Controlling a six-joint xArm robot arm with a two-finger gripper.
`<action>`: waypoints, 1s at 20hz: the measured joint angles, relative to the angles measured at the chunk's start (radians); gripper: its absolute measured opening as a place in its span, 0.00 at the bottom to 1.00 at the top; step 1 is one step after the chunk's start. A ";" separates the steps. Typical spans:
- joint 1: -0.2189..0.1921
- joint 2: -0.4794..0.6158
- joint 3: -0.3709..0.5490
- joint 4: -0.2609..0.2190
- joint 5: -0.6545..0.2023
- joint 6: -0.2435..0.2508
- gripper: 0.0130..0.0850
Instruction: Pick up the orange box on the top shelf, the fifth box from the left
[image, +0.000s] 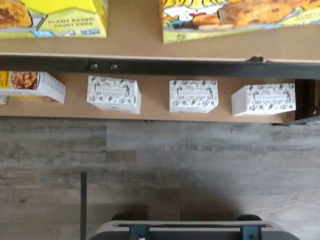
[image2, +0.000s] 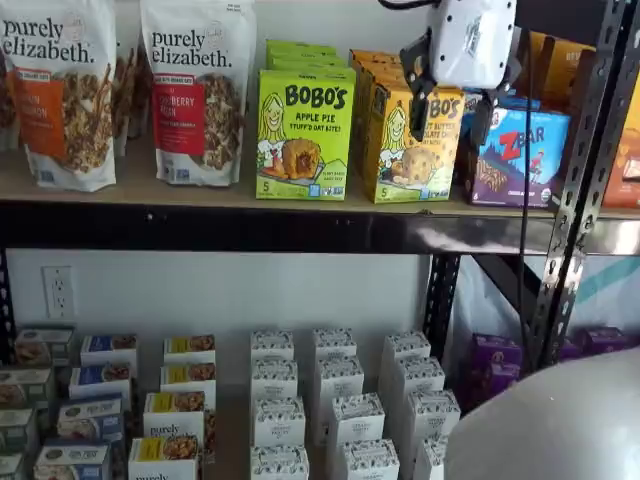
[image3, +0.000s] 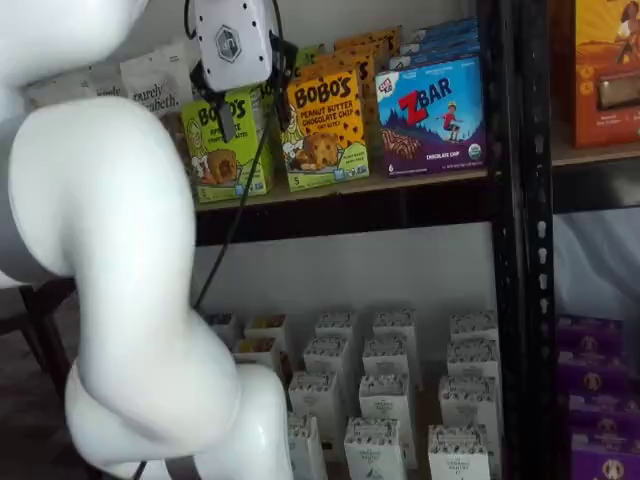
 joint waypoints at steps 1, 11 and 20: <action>0.003 0.008 -0.005 -0.004 -0.005 0.002 1.00; 0.016 0.103 -0.069 -0.012 -0.044 0.014 1.00; 0.000 0.190 -0.144 -0.026 -0.080 -0.004 1.00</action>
